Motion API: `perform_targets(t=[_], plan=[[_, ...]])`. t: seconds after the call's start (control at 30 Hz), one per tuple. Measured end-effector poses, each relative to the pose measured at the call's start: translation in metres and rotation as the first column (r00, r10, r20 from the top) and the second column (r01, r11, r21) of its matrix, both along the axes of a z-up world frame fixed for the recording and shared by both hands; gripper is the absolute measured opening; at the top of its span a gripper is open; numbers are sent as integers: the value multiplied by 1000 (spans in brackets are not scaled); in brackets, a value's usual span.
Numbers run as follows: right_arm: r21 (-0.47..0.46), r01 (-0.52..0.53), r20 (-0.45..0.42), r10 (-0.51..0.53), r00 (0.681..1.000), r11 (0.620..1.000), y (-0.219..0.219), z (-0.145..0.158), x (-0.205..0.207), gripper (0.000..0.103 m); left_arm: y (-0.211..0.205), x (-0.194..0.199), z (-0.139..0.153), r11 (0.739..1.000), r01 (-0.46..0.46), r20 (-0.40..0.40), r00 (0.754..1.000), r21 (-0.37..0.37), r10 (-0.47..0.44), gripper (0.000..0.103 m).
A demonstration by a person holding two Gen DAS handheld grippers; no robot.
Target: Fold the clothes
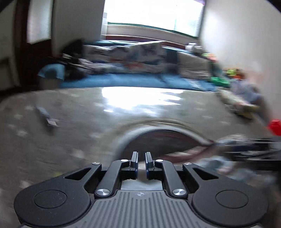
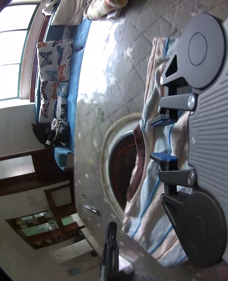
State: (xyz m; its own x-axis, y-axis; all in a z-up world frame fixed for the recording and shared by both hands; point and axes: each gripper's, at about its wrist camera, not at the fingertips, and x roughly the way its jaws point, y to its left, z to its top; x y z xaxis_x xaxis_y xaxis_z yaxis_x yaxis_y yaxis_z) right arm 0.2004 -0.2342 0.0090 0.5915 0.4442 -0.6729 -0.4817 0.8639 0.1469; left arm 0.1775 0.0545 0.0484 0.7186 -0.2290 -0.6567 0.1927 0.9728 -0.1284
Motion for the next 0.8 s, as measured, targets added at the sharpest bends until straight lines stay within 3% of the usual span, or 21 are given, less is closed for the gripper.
perform_targets(t=[0.13,0.3,0.43,0.53,0.67,0.8], plan=[[-22,50,-40,-51,998,998,12,-11,16,32,-26,1,-12,995,91,-53,994,-37,-93,10],[-15,97,-12,-97,995,995,13,-21,24,32,-31,19,-41,998,52,-132,990,-26,-55,10],[40,120,-15,-120,993,992,5,-21,22,36,-23,22,-43,998,17,-133,991,-67,-26,10],[28,108,1,-108,994,994,4,-13,13,38,-24,18,-38,998,0,-121,993,-64,-8,15],[-35,68,39,-67,997,997,11,-6,-5,40,-38,11,-26,996,38,-85,995,-83,-45,18],[-39,15,35,-13,999,999,27,-7,-8,40,-61,17,-20,988,98,-68,992,-119,-107,17]])
